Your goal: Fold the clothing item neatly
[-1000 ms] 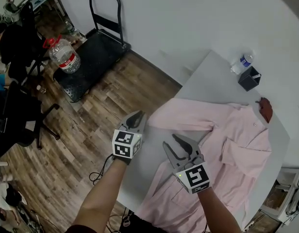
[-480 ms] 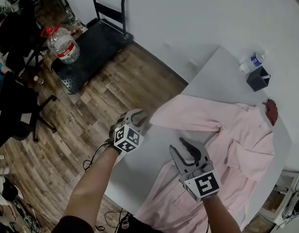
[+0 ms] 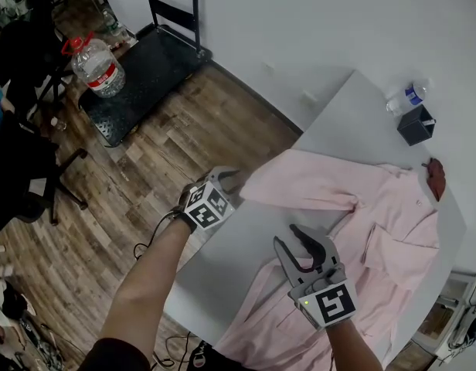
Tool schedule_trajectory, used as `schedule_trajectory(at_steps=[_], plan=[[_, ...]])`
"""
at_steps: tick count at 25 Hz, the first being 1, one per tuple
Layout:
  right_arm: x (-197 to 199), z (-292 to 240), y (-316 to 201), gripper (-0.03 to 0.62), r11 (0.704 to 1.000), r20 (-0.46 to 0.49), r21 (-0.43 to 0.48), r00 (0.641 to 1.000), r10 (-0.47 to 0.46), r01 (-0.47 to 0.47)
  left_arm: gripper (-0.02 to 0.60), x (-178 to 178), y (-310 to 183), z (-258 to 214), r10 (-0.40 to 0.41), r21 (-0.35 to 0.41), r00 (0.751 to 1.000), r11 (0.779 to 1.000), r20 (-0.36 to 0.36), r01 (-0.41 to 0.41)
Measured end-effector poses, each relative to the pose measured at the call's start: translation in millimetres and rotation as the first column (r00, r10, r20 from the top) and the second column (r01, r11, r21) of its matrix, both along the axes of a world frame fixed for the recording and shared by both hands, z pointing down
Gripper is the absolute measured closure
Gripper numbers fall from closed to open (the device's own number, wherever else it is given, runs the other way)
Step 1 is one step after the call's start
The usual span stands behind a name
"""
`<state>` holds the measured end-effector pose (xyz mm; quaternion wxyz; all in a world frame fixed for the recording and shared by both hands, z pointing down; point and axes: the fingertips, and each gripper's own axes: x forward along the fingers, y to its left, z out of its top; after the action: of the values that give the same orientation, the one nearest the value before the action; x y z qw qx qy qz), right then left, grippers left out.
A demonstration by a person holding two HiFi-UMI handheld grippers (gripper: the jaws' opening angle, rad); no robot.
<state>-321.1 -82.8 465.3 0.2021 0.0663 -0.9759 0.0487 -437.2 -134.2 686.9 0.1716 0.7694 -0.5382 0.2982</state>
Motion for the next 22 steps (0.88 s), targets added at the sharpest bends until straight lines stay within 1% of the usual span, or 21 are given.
schedule_trajectory(at_steps=[2,4,7,9,11,13,14,16,17,20,22], plan=[[0,0,-2,0.451,1.0,-0.009,0.011,1.0,-0.002,0.002,0.446,1,1,6,0.038,-0.002,0.996,0.999,0.084,-0.038],[2,-1,-3,0.453,1.0,-0.012,0.011,1.0,0.0,0.0,0.44,5,0,8,0.085,0.009,0.984,0.996,0.157,-0.087],[5,1,-7,0.456,1.0,-0.026,0.025,1.0,0.004,-0.003,0.436,5,-8,2,0.129,0.036,0.967,0.989,0.221,-0.14],[7,3,-6,0.456,1.0,-0.025,0.014,1.0,0.007,-0.007,0.436,10,-14,-5,0.185,0.043,0.947,0.978,0.263,-0.203],[10,5,-5,0.456,1.0,-0.02,-0.003,1.0,0.011,-0.011,0.437,16,-17,-10,0.24,0.042,0.919,0.963,0.312,-0.266],[13,7,-6,0.457,1.0,-0.028,-0.003,1.0,0.014,-0.014,0.438,20,-19,-15,0.276,0.041,0.894,0.95,0.352,-0.309],[15,8,-7,0.457,1.0,-0.033,0.0,0.999,0.016,-0.016,0.441,21,-20,-17,0.286,0.042,0.885,0.946,0.368,-0.323],[17,7,-9,0.457,1.0,-0.036,0.006,0.999,0.021,-0.021,0.539,21,-23,-21,0.288,0.052,0.875,0.942,0.389,-0.333],[17,6,-10,0.456,1.0,-0.035,0.009,0.999,0.024,-0.023,0.568,20,-24,-23,0.284,0.059,0.874,0.941,0.395,-0.332],[20,3,-12,0.457,0.999,-0.025,0.011,0.999,0.034,-0.034,0.574,17,-27,-35,0.27,0.084,0.867,0.939,0.42,-0.333],[25,-1,-13,0.459,0.999,-0.017,0.0,0.999,0.05,-0.05,0.574,15,-27,-49,0.257,0.104,0.854,0.936,0.452,-0.337]])
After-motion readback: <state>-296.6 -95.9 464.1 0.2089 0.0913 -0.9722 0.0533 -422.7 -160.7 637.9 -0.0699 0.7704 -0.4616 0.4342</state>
